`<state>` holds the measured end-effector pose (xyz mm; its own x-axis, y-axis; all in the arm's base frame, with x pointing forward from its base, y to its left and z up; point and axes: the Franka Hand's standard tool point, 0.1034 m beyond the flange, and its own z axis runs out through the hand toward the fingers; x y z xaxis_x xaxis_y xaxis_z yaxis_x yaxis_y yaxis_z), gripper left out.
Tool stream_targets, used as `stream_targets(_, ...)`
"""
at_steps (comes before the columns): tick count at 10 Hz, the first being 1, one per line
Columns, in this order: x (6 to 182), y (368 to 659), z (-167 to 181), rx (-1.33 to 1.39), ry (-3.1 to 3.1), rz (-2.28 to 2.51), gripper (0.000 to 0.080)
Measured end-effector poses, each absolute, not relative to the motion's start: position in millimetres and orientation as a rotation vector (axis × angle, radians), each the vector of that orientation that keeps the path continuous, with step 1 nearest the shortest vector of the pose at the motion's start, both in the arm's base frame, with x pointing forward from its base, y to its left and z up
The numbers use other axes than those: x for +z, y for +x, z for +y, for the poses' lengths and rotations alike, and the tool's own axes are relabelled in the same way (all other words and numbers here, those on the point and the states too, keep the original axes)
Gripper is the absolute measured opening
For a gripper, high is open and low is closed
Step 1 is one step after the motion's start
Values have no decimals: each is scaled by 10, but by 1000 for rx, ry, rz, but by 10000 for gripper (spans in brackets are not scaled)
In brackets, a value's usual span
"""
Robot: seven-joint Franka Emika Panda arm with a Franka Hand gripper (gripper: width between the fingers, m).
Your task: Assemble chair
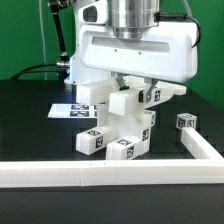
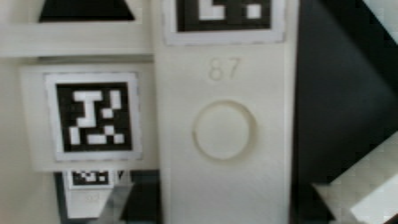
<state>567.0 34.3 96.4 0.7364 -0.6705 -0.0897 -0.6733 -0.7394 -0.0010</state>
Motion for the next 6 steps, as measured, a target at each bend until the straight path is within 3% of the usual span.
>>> stream_targets(2, 942, 5670, 340, 132, -2899, 1121, 291)
stream_targets(3, 935, 5667, 339, 133, -2899, 1121, 355)
stream_targets(4, 924, 5663, 336, 136, -2900, 1122, 489)
stream_targets(5, 914, 5659, 332, 138, -2902, 1121, 489)
stream_targets(6, 909, 5656, 331, 139, -2902, 1121, 614)
